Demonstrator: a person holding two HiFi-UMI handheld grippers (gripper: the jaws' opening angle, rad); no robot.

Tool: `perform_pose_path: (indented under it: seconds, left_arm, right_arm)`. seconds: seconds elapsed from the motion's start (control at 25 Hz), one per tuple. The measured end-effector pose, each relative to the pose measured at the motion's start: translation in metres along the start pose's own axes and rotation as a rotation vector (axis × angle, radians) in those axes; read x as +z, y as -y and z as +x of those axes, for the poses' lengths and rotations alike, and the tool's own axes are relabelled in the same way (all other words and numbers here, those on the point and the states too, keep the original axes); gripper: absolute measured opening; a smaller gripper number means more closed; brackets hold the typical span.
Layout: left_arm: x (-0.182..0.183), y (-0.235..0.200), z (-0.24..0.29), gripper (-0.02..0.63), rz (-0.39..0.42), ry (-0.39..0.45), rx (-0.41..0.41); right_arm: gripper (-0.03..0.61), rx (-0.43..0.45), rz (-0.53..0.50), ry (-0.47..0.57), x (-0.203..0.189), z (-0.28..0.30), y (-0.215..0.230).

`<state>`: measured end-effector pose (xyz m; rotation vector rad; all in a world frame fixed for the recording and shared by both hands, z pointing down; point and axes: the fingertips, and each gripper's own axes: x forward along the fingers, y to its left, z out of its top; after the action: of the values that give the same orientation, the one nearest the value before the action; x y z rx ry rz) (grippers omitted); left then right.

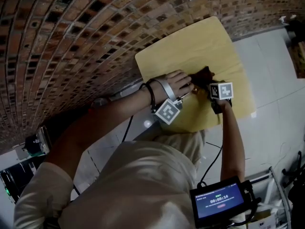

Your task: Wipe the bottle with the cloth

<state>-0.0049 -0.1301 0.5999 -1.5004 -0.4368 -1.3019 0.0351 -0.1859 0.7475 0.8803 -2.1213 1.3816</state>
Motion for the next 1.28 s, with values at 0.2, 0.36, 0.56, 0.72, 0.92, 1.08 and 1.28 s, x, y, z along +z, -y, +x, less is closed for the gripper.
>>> perform_pose_path:
  seconds: [0.2,0.36,0.56,0.72,0.92,1.08,1.28]
  left_arm:
    - [0.008,-0.005,0.001,0.172,-0.154,-0.015,-0.018]
    - [0.004,-0.001,0.004,0.172,-0.278,-0.079,-0.101]
    - [-0.015,-0.004,0.012,0.172,-0.415,-0.185,-0.172]
    - [-0.034,-0.004,0.021,0.173,-0.58,-0.259,-0.215]
    - [-0.045,-0.013,0.026,0.185,-0.766,-0.23,-0.215]
    - [-0.048,-0.009,0.018,0.207,-0.782,-0.219,-0.198]
    - [-0.048,0.01,0.003,0.218,-0.834,-0.205,-0.189]
  right_arm:
    - [0.067,-0.064,0.212,0.299,0.008,-0.054,0.024]
    - [0.067,-0.066,0.326,0.43,-0.011,-0.083,0.017]
    - [0.069,-0.069,0.32,0.436,-0.029,-0.068,0.0]
    - [0.069,-0.029,0.298,0.425,-0.03,-0.05,-0.027]
    - [0.069,0.006,0.291,0.43,-0.026,-0.042,-0.045]
    - [0.069,0.001,0.281,0.433,-0.026,-0.045,-0.049]
    - [0.069,-0.002,0.272,0.431,-0.03,-0.044,-0.049]
